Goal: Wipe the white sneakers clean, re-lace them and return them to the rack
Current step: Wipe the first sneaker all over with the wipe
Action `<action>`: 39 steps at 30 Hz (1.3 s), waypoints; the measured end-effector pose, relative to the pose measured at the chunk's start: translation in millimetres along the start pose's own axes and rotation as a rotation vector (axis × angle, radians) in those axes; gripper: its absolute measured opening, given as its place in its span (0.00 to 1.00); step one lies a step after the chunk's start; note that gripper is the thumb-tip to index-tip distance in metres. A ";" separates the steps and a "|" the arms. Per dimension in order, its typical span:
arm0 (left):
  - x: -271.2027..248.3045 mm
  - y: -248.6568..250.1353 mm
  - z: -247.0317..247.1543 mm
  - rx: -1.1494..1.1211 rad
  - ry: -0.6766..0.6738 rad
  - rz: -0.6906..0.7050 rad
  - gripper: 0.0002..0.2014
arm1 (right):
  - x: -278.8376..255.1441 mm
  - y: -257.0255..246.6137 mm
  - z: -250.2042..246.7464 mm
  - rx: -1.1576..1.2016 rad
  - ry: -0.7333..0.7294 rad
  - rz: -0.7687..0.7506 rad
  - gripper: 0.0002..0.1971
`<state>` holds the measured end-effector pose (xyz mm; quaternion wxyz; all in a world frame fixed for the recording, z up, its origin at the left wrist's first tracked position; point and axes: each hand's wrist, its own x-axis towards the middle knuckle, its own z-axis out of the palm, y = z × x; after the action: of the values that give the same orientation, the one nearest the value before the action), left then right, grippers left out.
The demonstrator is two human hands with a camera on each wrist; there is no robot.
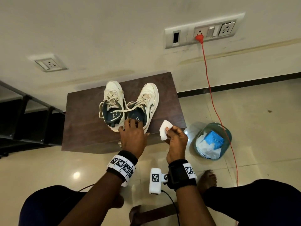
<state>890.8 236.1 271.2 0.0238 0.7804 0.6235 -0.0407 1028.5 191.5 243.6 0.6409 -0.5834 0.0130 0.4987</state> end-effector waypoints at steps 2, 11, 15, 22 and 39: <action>7.7 -8.9 11.6 -0.200 -0.001 0.033 0.14 | -1.7 -2.9 -0.7 0.049 -0.031 0.027 0.10; 3.1 -68.2 18.3 -0.938 -0.019 0.192 0.10 | -7.8 -15.9 17.6 -0.361 -0.137 -0.371 0.13; 1.5 -74.7 27.7 -1.081 -0.112 0.217 0.08 | -14.2 -17.5 34.5 -0.667 -0.251 -0.728 0.13; 38.5 -102.1 27.6 -1.029 -0.124 0.279 0.16 | -9.9 18.8 59.7 -1.064 -0.306 -1.070 0.16; 39.3 -108.0 33.9 -1.019 -0.070 0.368 0.15 | -3.6 28.4 63.0 -1.287 -0.397 -1.207 0.20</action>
<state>793.0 295.2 235.2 0.4269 0.7644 0.4162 0.2456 972.6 232.1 245.0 0.3340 -0.6401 -0.6873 0.0802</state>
